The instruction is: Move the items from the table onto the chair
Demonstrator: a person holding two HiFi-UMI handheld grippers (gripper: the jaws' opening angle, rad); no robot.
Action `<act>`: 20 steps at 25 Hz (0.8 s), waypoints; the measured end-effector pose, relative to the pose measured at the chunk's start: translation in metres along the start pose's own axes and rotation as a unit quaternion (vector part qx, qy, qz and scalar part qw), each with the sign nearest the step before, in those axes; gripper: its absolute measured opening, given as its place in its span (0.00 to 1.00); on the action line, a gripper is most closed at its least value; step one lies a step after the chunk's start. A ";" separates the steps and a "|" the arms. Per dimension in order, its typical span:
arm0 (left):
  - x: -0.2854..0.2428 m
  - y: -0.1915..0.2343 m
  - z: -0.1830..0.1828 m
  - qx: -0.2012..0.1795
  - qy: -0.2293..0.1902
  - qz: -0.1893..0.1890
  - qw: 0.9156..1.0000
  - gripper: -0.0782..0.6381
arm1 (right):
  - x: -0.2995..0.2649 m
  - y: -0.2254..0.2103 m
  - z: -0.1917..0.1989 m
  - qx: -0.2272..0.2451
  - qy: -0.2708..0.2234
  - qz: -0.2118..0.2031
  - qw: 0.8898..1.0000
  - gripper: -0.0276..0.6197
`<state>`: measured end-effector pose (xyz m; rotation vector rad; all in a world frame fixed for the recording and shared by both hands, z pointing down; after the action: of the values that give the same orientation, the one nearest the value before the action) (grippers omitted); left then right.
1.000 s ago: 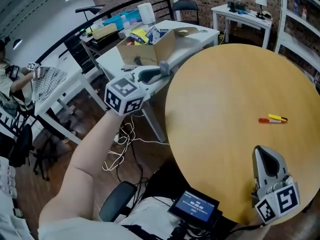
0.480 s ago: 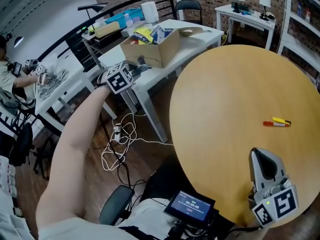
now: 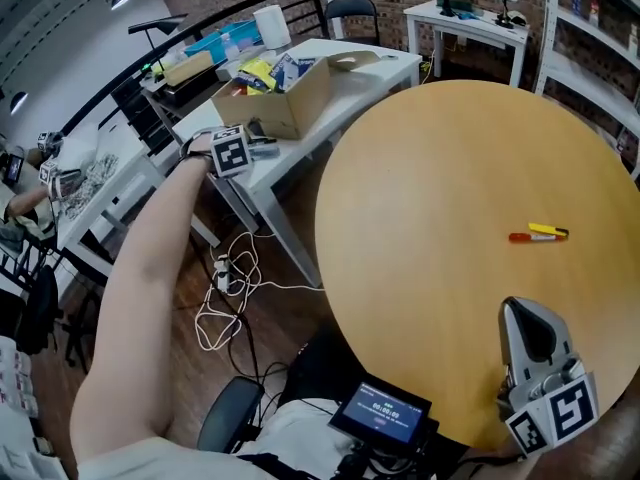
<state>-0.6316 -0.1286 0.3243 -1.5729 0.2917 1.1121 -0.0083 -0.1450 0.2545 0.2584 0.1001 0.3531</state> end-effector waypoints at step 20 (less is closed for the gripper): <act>0.123 -0.090 -0.108 0.210 -0.370 0.162 0.890 0.14 | 0.029 -0.025 0.029 -0.033 -0.007 0.040 0.999 0.05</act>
<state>-0.4516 -0.1472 0.2780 -0.6514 0.2535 1.6913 0.0313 -0.1641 0.2739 0.2006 0.0636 0.4326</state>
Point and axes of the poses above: the fingertips, and each gripper's own axes: x backward along the fingers, y to its left, z out of its underside, the point moved 6 cm from there along x, backward along the fingers, and after that the axes turned 13 degrees about x, right-handed, at the moved point
